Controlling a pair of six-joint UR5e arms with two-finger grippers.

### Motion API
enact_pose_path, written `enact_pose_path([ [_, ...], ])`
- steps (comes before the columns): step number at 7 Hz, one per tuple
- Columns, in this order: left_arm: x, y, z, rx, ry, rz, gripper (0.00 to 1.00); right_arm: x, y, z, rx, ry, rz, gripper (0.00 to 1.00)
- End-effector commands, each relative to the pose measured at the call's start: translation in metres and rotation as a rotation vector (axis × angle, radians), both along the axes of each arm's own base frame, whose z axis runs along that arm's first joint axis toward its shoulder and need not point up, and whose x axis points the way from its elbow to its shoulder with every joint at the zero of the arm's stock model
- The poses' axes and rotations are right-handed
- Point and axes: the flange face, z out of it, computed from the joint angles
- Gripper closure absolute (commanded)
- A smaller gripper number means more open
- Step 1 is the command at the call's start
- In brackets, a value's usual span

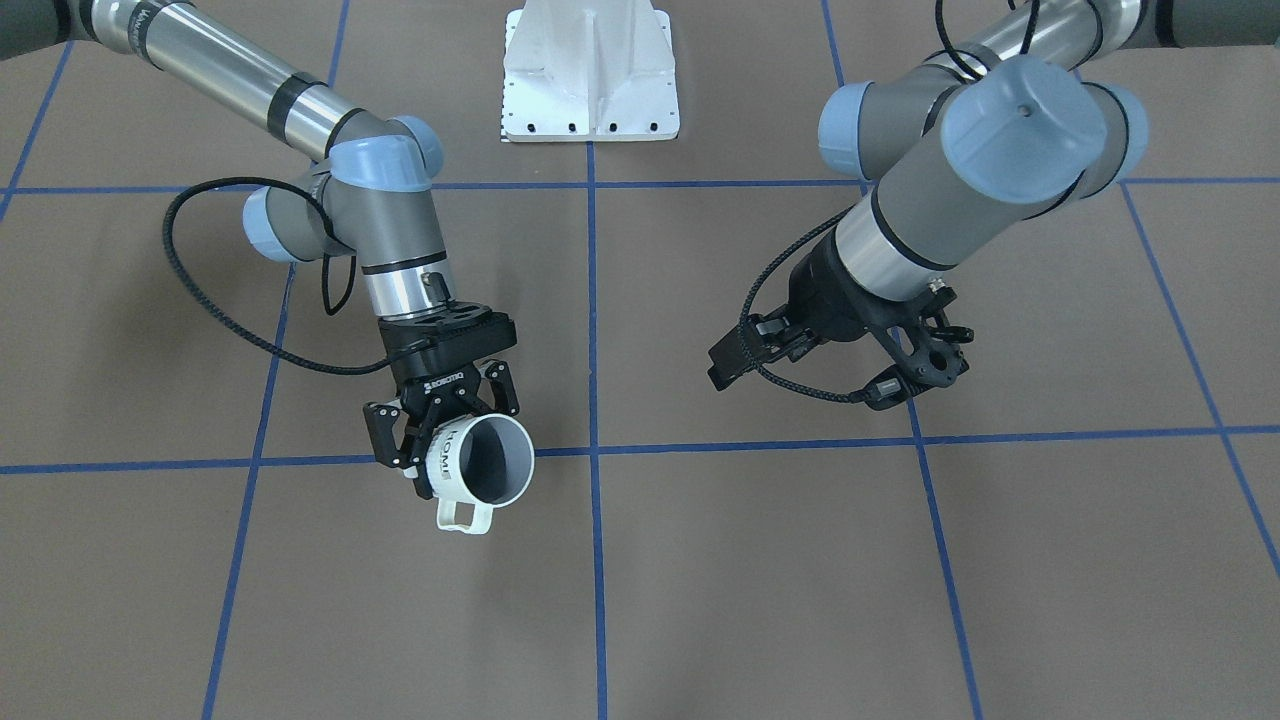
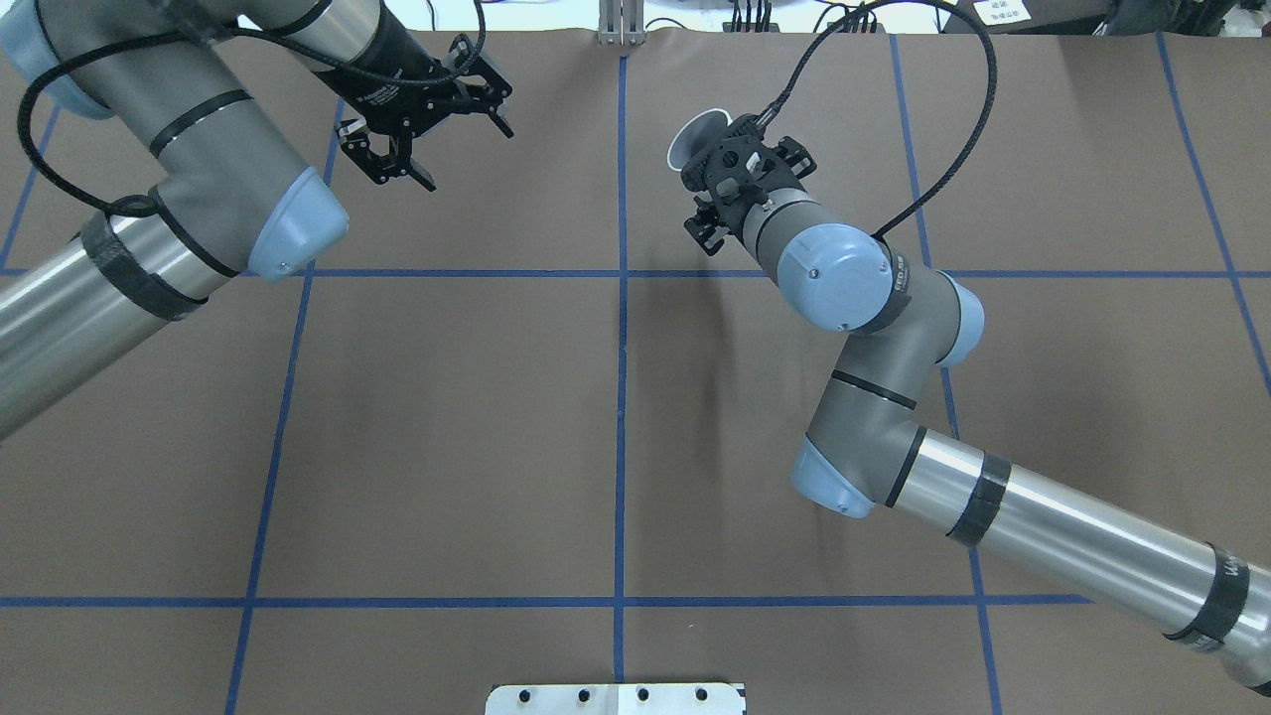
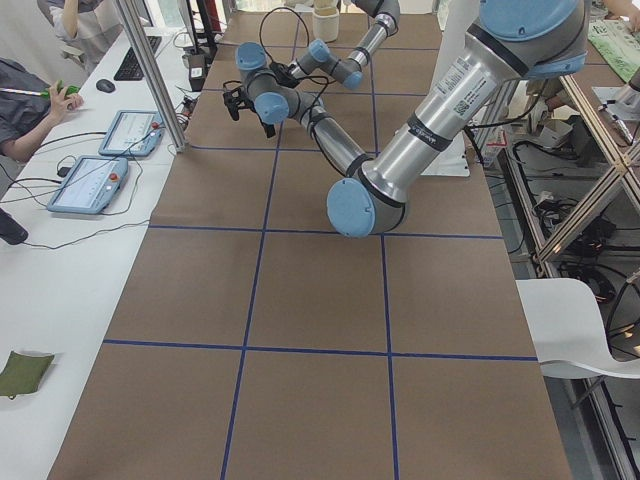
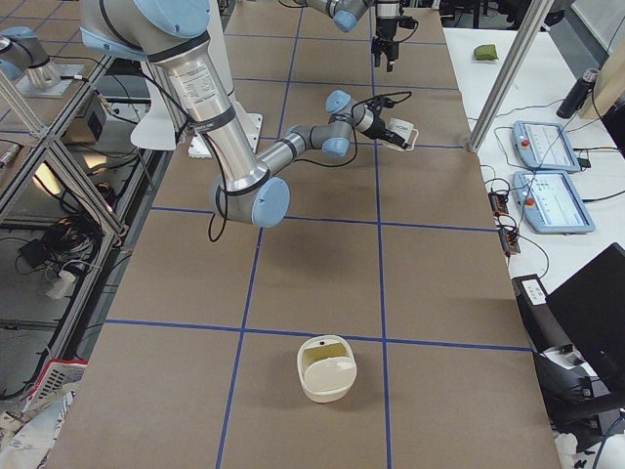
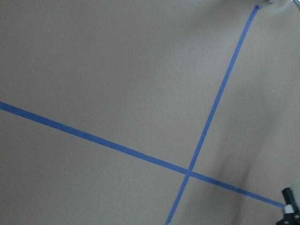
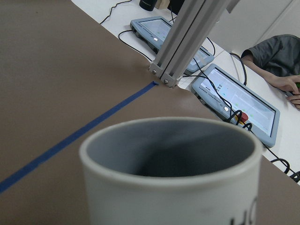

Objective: Left arm hands cup to right arm to dump lemon

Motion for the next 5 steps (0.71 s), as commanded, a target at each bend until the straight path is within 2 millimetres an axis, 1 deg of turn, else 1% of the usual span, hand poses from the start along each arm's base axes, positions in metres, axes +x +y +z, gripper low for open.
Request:
enact_pose_path([
  [1, 0.013, -0.017, -0.006, -0.037, 0.043, -0.034, 0.0, -0.021, 0.016, -0.023, -0.005, -0.05, 0.025, 0.81],
  [2, 0.019, -0.025, -0.002, -0.045, 0.069, -0.048, 0.0, -0.028, 0.025, -0.028, -0.014, -0.091, 0.04, 0.81],
  [3, 0.022, -0.028, -0.008, -0.049, 0.085, -0.058, 0.0, -0.035, 0.034, -0.036, -0.01, -0.115, 0.049, 0.81],
  [4, 0.03, -0.022, -0.014, -0.047, 0.093, -0.046, 0.0, -0.04, 0.039, -0.042, -0.021, -0.146, 0.06, 0.81],
  [5, 0.037, -0.017, -0.018, -0.042, 0.104, -0.036, 0.11, -0.042, 0.04, -0.046, -0.019, -0.152, 0.057, 0.81],
])
